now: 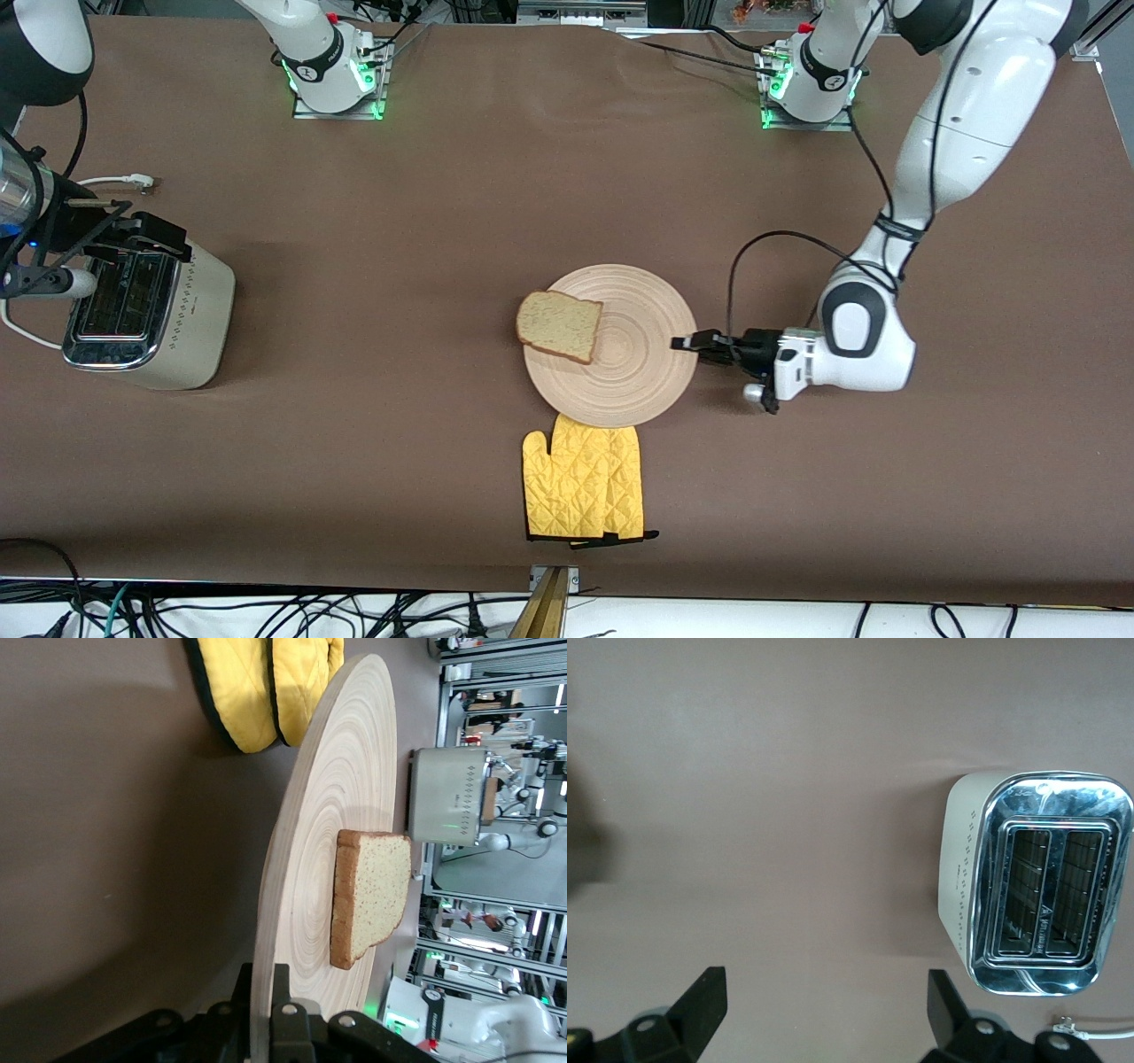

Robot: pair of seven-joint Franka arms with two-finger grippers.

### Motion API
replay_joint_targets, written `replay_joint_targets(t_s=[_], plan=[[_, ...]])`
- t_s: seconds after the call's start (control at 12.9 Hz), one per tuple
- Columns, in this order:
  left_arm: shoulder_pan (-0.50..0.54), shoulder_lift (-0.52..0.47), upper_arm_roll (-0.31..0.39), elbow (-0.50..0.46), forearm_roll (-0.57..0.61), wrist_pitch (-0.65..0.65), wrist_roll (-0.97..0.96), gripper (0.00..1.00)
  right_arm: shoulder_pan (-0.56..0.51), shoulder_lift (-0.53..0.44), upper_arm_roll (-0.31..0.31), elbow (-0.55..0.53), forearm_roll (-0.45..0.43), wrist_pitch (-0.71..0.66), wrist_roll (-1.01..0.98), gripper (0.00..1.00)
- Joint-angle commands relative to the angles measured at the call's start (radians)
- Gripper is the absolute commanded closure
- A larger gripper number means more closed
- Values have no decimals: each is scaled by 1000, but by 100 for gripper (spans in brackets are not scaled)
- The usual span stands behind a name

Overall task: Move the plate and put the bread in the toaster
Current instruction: 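Slide the wooden plate with the left gripper toward the toaster, then release the plate with the left gripper while the right gripper reaches the bread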

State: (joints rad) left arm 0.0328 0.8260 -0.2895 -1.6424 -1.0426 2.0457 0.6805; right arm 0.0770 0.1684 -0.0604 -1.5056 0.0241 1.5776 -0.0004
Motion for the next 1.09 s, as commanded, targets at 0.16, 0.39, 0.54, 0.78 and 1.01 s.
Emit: replay_joint_targets(t_s=[0.16,0.39,0.54,0.78,1.01], plan=[[-45,-2,1,-53,-83,30,28,95,-8,14,10,16,-4,-2,16,0],[-85,-11,1,-94,-88,92,40,94,-2,25,11,16,-7,16,19,0],[-142,-8,1,-96,-91,169,64,92,9,57,13,13,0,13,16,0],[-139,-15,1,-97,-99,157,70,0,65,86,14,13,-1,21,20,0],[-122,-42,9,-96,-50,149,65,0,153,129,14,13,10,68,96,0]])
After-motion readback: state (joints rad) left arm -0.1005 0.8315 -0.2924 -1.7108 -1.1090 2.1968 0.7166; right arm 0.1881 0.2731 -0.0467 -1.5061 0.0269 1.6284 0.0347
